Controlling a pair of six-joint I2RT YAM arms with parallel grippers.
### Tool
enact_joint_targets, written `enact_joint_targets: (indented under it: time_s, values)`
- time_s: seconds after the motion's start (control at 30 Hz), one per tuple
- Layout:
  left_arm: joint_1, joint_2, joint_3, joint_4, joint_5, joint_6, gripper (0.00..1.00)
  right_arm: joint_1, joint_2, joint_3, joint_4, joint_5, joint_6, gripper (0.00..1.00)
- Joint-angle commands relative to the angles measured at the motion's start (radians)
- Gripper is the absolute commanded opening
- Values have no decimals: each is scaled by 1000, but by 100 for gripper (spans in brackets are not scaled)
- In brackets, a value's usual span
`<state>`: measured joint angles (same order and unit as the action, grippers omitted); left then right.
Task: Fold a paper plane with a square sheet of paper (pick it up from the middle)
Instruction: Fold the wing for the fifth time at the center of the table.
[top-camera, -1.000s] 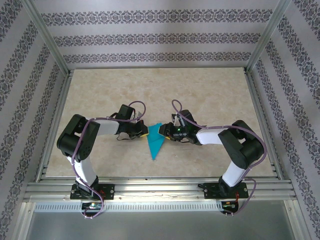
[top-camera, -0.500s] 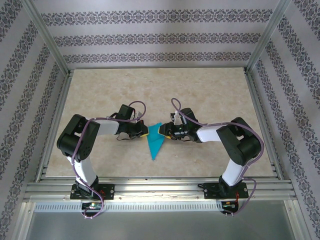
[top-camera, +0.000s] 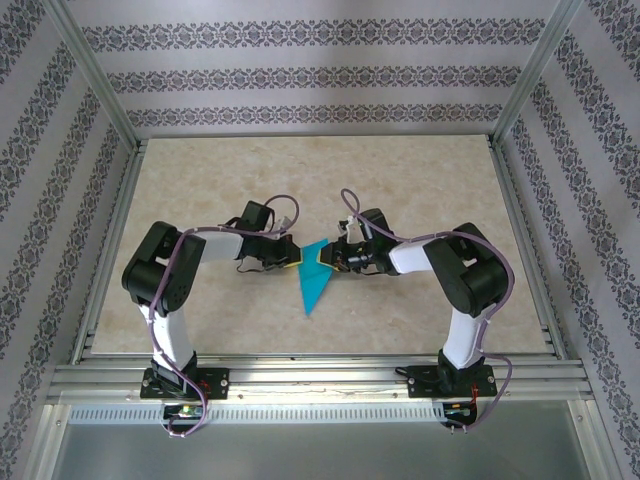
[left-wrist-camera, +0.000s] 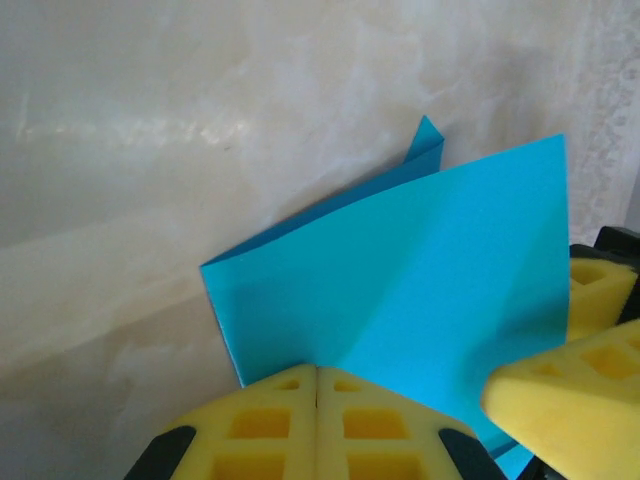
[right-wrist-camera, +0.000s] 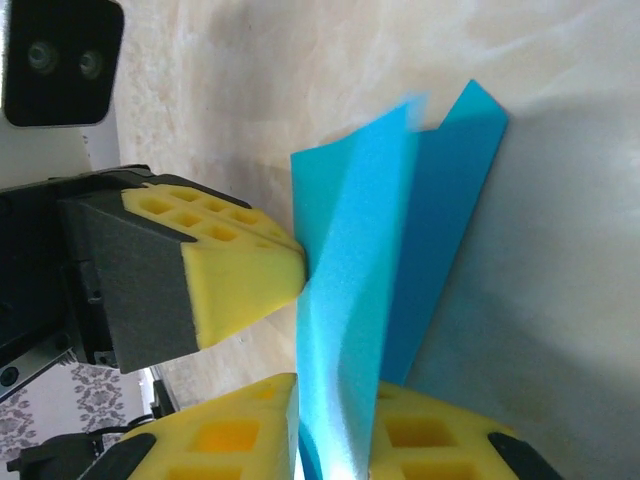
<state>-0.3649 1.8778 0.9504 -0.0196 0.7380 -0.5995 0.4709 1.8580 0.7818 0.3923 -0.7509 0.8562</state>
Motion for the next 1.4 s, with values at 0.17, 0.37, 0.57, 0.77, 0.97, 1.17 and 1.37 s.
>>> enact_joint_targets:
  time_s: [0.17,0.37,0.57,0.77,0.97,1.17,1.37]
  values:
    - [6,61,122,-176,21,196,4,-40,-3,11,-24,-45,-36,8]
    - [-2,-14,171,-226,-41,219,30,-32,-68,-40,-20,66,78,2]
    - [-73,-216,94,-211,-193,268,38,3,-115,-122,59,265,313,1]
    - [-261,-367,-92,-114,-408,400,42,66,-173,-145,37,436,422,1]
    - [-410,-357,-164,-59,-579,544,45,82,-196,-153,39,456,451,2]
    - [-471,-274,-124,-75,-694,600,45,89,-209,-144,36,450,451,3]
    - [-506,-251,-121,-43,-734,613,45,91,-210,-141,37,452,455,3]
